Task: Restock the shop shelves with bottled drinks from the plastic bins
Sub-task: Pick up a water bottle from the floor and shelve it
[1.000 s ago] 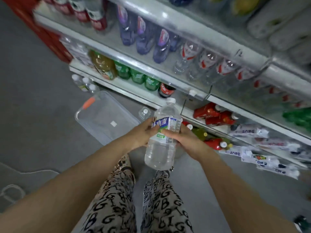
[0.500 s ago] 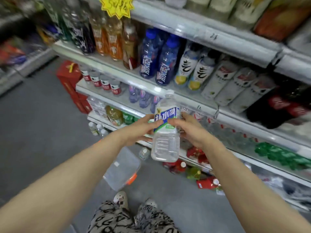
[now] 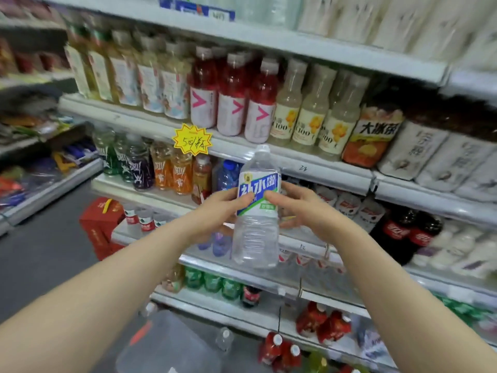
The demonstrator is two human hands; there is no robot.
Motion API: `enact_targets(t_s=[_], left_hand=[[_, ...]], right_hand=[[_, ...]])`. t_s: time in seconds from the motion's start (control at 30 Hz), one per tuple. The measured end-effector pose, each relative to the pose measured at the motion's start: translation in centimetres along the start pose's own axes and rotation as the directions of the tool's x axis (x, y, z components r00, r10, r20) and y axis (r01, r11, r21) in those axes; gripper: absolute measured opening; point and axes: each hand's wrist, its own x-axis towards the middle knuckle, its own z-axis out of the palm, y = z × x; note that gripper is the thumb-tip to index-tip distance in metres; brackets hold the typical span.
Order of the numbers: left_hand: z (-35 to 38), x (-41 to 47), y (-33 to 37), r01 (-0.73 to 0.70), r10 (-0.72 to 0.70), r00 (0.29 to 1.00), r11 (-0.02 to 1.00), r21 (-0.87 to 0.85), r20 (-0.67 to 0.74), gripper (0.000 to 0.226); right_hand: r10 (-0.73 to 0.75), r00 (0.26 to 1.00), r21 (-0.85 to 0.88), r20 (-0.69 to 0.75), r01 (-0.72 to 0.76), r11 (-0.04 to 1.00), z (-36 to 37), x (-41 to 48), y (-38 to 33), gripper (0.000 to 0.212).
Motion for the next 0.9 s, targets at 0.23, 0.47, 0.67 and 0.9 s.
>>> enact_targets(t_s=[0.23, 0.47, 0.67, 0.9], left_hand=[[-4.9, -0.1, 8.0, -0.115, 0.105, 0.991, 0.987, 0.111, 0.088, 0.031], [-8.9, 0.6, 18.1, -0.294, 0.262, 0.952, 0.925, 0.241, 0.156, 0.048], [-11.2, 2.3, 25.7, -0.399, 0.359, 0.915, 0.874, 0.277, 0.187, 0.048], [-12.9, 4.3, 33.1, -0.478, 0.443, 0.878, 0.823, 0.307, 0.182, 0.036]], right_hand=[[-0.080, 0.986, -0.003, -0.146, 0.081, 0.997, 1.5, 0.8, -7.5, 0.041], [-0.222, 0.939, -0.012, -0.261, 0.227, 0.974, 1.8, 1.0, -17.9, 0.029], [-0.283, 0.899, -0.060, -0.334, 0.279, 0.958, 1.1, 2.3, -25.8, 0.029], [-0.428, 0.818, -0.231, -0.384, 0.364, 0.902, -1.8, 6.6, -32.4, 0.037]])
